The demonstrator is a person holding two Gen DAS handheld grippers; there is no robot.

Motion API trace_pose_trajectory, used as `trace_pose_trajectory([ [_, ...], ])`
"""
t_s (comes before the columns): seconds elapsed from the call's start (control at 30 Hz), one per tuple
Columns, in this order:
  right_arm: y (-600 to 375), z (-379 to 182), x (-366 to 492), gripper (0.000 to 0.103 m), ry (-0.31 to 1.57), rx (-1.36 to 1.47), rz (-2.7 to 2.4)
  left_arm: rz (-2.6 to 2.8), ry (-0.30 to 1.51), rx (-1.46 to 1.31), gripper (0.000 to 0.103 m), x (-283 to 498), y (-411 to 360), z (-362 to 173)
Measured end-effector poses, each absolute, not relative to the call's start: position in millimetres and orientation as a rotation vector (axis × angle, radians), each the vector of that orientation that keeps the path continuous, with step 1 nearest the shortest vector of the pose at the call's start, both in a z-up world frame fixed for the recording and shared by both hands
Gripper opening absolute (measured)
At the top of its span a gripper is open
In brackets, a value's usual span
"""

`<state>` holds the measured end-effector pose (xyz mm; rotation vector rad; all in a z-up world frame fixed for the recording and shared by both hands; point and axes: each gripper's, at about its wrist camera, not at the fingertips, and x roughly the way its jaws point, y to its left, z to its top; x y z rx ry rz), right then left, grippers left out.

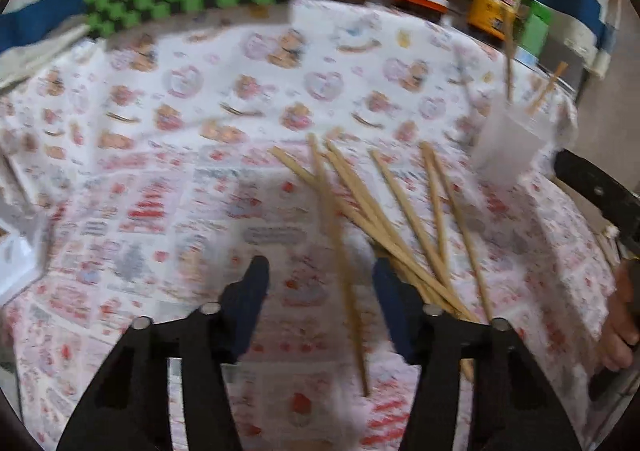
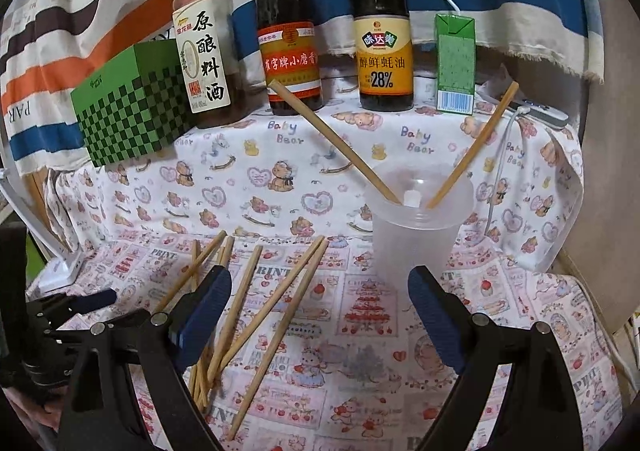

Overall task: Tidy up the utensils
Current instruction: 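Lower the left tool onto the pile and grasp another chopstick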

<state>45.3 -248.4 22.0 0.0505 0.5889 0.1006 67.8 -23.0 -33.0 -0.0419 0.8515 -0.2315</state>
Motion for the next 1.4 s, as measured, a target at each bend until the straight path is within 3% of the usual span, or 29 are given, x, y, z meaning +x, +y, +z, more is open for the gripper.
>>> trace_pose_trajectory([
  [0.13,-247.0,20.3,45.5,0.091,0.598,0.058,0.116,-0.191,0.849,-0.069,0.026,66.1,-22.9,-34.8],
  [0.37,-241.7,11.9,49.7,0.091,0.631,0.054,0.136,-0.247,0.868,-0.085,0.024,66.4,-25.8,-36.8],
  [0.43,-241.5,10.0,50.9,0.091,0.645,0.064,0.153,-0.229,0.857,-0.069,0.007,66.2,-27.1,-37.2],
  [0.5,-241.1,7.9,51.7,0.091,0.661,0.078,0.178,-0.223,0.834,-0.071,0.001,63.6,-25.7,-32.3],
  [0.77,-237.0,3.0,51.9,0.088,0.691,0.102,0.234,-0.223,0.797,-0.065,0.003,61.8,-20.3,-23.1],
  [0.9,-235.9,0.8,53.0,0.085,0.707,0.106,0.249,-0.196,0.860,-0.037,0.012,69.8,-19.4,-32.3],
  [1.4,-233.6,2.3,50.9,0.083,0.711,0.100,0.269,-0.133,0.974,0.015,0.008,81.0,-19.4,-54.2],
])
